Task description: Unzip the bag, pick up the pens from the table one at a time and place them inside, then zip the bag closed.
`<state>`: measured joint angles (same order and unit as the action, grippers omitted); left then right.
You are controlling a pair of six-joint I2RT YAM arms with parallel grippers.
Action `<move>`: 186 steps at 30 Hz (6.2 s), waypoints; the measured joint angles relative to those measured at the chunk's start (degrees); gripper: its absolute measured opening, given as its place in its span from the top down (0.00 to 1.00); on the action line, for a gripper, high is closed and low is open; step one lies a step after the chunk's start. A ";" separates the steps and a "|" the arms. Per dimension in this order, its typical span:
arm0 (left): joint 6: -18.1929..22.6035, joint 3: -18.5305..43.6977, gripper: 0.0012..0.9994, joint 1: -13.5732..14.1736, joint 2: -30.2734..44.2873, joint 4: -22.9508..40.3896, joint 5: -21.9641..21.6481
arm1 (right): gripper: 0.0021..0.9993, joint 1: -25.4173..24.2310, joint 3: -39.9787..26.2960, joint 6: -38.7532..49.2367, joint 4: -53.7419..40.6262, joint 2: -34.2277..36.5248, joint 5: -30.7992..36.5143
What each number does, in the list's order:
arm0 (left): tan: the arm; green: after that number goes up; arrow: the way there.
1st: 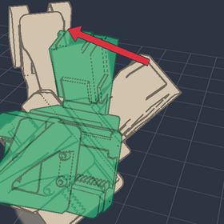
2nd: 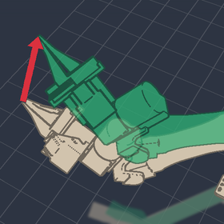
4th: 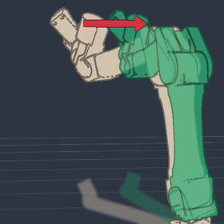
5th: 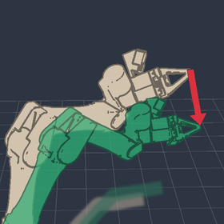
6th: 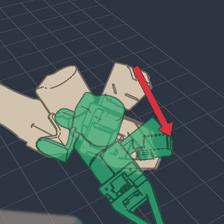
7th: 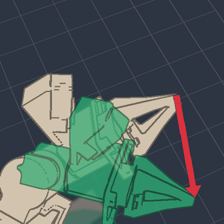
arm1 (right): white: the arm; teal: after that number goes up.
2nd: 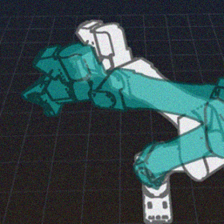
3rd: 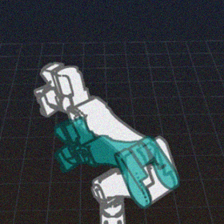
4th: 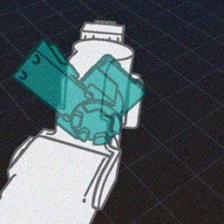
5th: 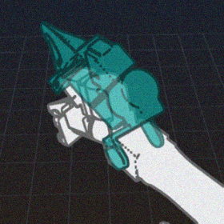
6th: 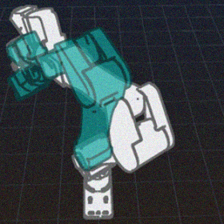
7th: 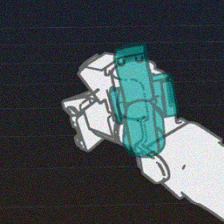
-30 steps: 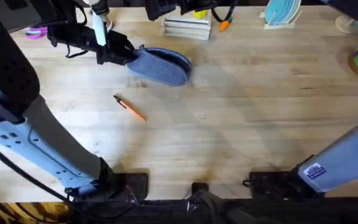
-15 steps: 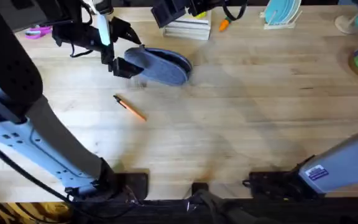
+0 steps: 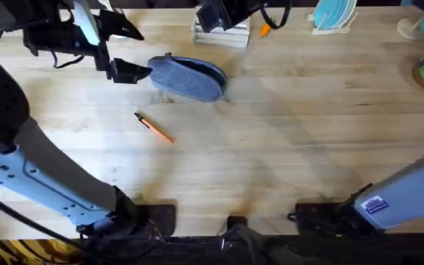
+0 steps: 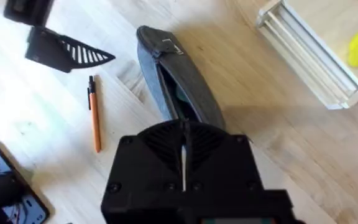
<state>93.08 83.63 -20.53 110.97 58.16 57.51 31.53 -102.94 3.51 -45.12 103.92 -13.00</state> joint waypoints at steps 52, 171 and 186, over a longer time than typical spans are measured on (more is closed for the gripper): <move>15.43 1.18 0.01 -7.94 -1.28 12.82 2.65 | 0.97 5.00 -0.09 13.66 6.29 17.37 0.81; 23.76 1.18 0.01 -11.20 -2.66 12.37 -18.37 | 0.01 30.58 -0.21 -8.26 -1.25 22.78 10.05; 23.76 1.18 0.01 -12.99 -2.66 13.19 -18.36 | 0.90 30.60 -0.87 -8.19 -1.35 23.75 15.74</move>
<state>116.84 84.82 -33.52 108.31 71.35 39.16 62.13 -103.81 -4.69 -46.47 127.68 2.75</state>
